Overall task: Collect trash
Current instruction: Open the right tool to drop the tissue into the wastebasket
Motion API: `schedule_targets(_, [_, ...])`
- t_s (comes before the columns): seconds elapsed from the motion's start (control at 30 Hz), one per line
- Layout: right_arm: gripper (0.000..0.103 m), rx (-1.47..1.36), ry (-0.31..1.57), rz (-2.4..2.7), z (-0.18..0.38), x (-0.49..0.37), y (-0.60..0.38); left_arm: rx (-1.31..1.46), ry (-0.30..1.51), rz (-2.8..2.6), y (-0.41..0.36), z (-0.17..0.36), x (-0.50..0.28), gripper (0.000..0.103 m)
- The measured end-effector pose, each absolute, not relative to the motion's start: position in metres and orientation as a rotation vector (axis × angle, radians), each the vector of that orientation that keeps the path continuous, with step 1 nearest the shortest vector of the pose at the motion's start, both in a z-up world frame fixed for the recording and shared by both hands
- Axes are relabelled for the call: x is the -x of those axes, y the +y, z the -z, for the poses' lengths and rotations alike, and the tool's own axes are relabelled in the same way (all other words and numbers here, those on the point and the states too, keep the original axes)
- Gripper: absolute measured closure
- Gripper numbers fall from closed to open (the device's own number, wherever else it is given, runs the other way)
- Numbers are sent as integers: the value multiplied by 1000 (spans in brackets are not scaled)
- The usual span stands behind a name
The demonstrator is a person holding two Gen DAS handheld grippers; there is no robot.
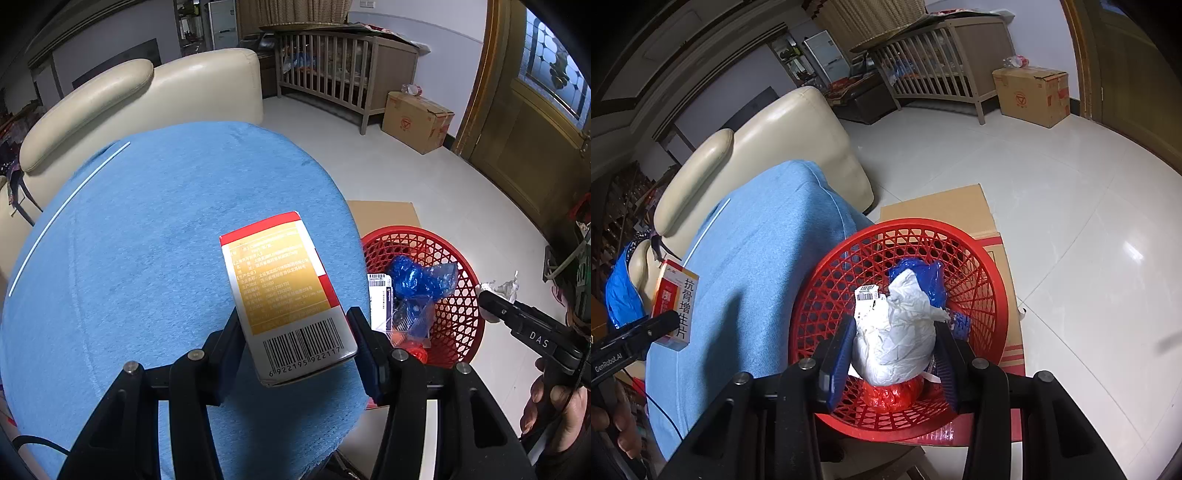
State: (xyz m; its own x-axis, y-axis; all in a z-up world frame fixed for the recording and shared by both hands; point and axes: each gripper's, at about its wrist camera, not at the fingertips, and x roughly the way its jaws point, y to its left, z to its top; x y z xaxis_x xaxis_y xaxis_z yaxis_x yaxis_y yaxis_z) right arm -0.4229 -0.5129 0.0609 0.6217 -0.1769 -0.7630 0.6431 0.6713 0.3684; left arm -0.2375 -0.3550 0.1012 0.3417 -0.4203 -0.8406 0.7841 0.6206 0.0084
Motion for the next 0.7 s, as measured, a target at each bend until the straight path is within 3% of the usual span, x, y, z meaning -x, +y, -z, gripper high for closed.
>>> schedule_targets(0.7, [59, -666, 804, 501, -54, 412, -519, -453, 919, 859, -375, -103, 247, 47])
